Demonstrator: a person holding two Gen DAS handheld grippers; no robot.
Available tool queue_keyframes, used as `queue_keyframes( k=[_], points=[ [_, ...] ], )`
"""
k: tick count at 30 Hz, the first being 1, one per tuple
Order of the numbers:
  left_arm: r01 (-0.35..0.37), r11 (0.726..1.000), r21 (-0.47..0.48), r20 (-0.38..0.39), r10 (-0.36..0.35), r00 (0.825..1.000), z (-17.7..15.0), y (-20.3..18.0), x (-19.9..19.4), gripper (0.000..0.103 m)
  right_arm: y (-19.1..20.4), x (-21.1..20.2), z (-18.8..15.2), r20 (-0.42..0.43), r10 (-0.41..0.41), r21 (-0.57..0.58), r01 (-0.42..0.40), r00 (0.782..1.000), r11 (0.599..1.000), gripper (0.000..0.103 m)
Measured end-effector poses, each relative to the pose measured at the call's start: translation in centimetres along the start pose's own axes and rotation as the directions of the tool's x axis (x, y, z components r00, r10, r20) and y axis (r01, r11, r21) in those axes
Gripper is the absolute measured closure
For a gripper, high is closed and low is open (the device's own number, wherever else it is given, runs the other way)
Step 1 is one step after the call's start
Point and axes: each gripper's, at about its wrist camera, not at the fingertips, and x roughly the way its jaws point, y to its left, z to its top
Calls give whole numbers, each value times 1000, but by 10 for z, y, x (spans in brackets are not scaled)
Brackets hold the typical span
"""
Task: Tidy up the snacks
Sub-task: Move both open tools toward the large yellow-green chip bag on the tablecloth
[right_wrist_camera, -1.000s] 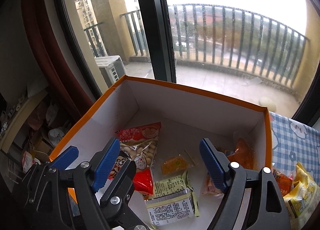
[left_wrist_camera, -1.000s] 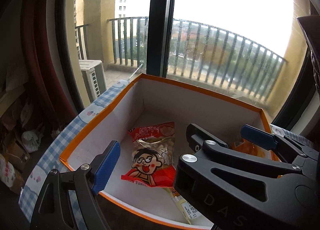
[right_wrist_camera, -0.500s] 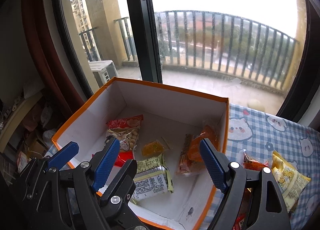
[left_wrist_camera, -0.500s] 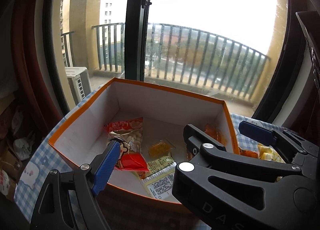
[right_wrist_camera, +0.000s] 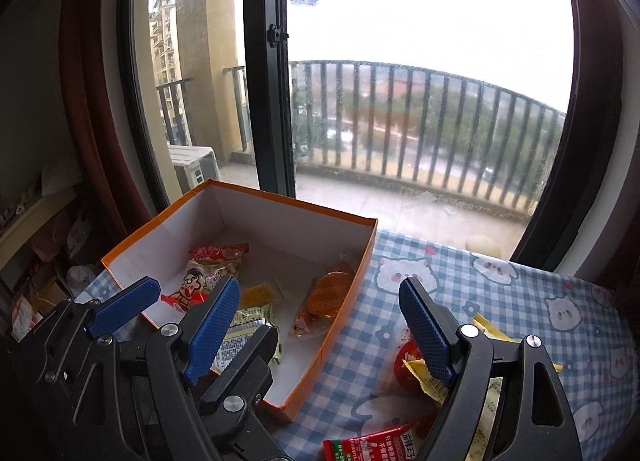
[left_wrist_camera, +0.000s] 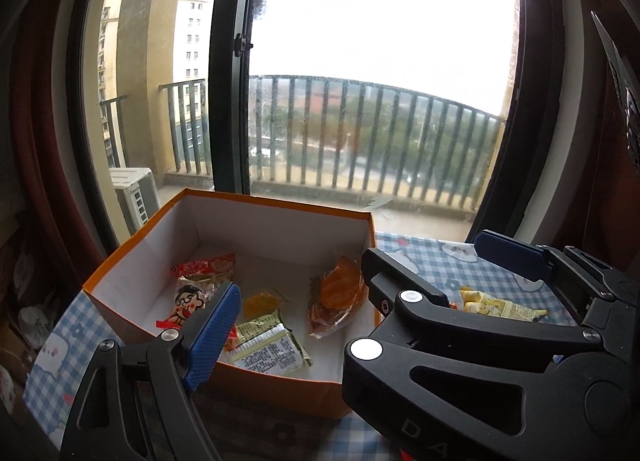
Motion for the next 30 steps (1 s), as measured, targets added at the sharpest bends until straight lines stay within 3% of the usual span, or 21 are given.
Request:
queue_keyframes(
  k=[14, 25, 30],
  points=[
    [91, 992, 87, 1, -92, 996, -20, -51, -11, 17, -40, -39, -31, 7, -87, 38, 87, 996, 995, 17],
    [208, 964, 163, -41, -204, 978, -45, -85, -8, 17, -69, -65, -71, 51, -199, 77, 195, 979, 978, 17],
    [221, 955, 200, -54, -214, 975, -58, -100, -5, 17, -83, -73, -91, 59, -231, 110, 223, 971, 969, 17]
  ],
)
